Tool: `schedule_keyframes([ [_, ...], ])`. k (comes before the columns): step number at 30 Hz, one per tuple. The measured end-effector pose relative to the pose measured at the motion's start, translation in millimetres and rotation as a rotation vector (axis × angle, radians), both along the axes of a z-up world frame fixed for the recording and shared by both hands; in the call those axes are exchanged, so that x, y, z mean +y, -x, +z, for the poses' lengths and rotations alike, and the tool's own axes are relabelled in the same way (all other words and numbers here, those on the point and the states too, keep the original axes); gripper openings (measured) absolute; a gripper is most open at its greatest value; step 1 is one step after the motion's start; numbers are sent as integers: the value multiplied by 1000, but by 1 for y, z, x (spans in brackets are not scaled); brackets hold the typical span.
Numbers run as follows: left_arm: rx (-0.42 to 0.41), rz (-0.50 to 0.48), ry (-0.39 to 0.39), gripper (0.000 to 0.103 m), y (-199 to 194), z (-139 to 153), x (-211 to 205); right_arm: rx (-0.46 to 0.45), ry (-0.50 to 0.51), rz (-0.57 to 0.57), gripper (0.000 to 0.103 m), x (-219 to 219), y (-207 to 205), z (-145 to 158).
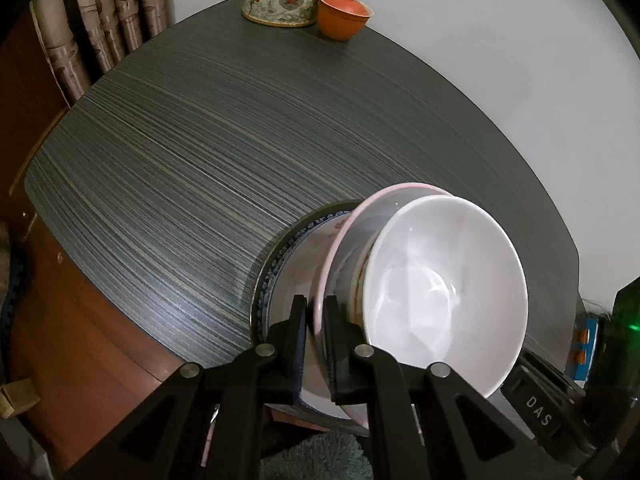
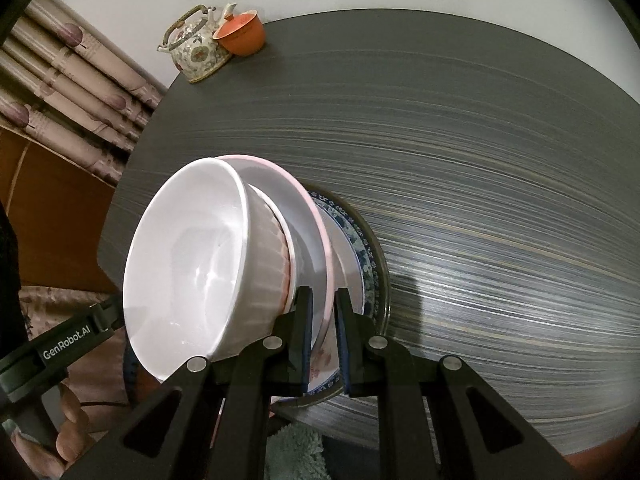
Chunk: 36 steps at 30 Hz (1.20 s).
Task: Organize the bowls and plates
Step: 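Lower the nested bowls with the right tool onto the flowered plate stack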
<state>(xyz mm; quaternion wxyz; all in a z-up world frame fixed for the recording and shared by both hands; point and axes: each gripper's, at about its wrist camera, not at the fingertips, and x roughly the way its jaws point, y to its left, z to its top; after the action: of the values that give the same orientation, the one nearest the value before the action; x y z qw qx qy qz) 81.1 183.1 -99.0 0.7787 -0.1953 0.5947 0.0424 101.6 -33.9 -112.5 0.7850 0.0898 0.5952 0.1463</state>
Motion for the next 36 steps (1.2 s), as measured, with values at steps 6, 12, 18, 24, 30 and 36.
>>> schedule_keyframes([
  [6,-3,3,10,6,1,6,5,-13,14,0,13,4,3,1],
  [12,-17,5,13,6,0,8,8,-10,10,-3,14,6,2,1],
  [18,-24,10,3,10,1,11,11,-8,12,3,15,6,1,1],
  [24,-39,10,5,12,7,15,13,-12,17,3,19,4,4,1],
  [30,-51,16,-8,15,16,20,15,-18,19,-7,29,-1,8,2],
  [36,-81,22,-34,24,27,32,18,-32,16,-13,45,-10,14,6],
])
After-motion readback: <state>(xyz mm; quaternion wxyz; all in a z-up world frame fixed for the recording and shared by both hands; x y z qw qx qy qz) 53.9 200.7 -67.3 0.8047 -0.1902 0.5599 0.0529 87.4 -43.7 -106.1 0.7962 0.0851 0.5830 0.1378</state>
